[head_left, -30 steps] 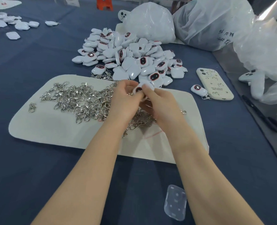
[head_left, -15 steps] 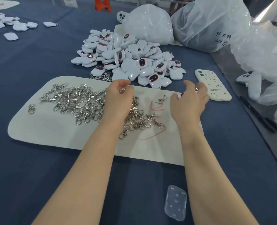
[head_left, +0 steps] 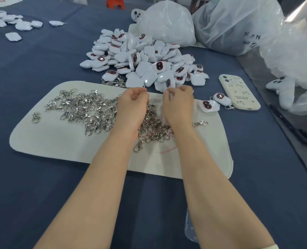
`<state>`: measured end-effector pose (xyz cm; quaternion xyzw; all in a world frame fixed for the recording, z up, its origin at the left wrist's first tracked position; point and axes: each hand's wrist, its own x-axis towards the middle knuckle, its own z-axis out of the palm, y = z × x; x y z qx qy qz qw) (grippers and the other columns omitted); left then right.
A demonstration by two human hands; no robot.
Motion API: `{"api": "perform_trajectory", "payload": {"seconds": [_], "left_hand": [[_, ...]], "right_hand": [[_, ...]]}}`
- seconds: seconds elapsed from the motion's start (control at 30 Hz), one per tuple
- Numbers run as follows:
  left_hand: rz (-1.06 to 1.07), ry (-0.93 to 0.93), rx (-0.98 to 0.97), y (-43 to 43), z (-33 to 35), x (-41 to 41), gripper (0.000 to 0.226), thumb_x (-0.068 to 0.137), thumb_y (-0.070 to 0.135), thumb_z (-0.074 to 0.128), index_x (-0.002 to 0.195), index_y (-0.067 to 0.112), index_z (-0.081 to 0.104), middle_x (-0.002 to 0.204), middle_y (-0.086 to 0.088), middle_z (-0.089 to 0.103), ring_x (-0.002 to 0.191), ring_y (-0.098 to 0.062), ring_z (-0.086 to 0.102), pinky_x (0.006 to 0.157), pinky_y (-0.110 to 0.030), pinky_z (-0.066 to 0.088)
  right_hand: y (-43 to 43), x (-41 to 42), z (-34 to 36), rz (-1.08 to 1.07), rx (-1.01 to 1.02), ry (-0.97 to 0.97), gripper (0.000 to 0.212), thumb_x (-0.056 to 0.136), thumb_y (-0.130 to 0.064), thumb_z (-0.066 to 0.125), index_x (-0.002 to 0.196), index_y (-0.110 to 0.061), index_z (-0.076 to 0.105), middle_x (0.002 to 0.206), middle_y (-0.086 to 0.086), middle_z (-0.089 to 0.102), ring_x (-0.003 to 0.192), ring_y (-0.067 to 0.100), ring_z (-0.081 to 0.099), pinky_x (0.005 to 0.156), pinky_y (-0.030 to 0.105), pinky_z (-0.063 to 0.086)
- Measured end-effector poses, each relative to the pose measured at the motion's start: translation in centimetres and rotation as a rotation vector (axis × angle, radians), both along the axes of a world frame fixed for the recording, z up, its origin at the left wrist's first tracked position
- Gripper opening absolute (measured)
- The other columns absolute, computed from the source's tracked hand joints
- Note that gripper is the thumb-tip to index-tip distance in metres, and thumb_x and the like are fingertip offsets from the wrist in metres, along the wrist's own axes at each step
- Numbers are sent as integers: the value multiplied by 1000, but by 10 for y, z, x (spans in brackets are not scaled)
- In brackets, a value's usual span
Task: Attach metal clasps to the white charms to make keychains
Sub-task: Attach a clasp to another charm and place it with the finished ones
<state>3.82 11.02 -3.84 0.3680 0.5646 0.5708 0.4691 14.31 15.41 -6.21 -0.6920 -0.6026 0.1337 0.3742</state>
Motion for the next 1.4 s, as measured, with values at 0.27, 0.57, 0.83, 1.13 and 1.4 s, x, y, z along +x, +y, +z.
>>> {"api": "perform_trajectory", "payload": {"seconds": [0.27,0.57,0.83,1.13,1.4], "left_hand": [[-101,-11,72,0,2,-3,19,93,27,57,112,30,52,103,2,63,93,-16,66,88,-34,53],[4,-446,-15,2,11,-16,10,91,5,58,100,-1,56,100,-14,61,74,-15,66,65,-22,57],[-133,-518,-87,-5,12,-8,16,98,9,47,110,-1,51,86,-12,66,63,-15,70,49,-23,55],[-107,-64,13,-6,4,-5,32,95,2,47,117,25,52,100,0,53,65,-10,70,59,-20,56],[-104,-101,-22,-6,3,-1,37,93,-2,40,126,14,46,102,-13,63,58,-10,68,55,-22,56]], "right_hand": [[-28,16,40,265,-82,542,16,83,-5,55,84,-21,54,90,-1,57,54,0,59,77,39,56],[-32,26,26,91,-210,44,26,88,-26,61,111,-13,59,93,0,65,76,11,62,71,23,48],[-28,11,6,32,-215,-297,23,94,-31,53,108,-14,59,117,8,59,112,31,51,91,40,41],[-30,14,10,180,-253,-196,29,94,-24,53,121,-14,53,119,10,57,112,29,52,96,43,42],[-31,6,10,212,-212,-228,19,94,-22,51,107,-17,64,112,10,61,107,31,54,92,43,45]]}}
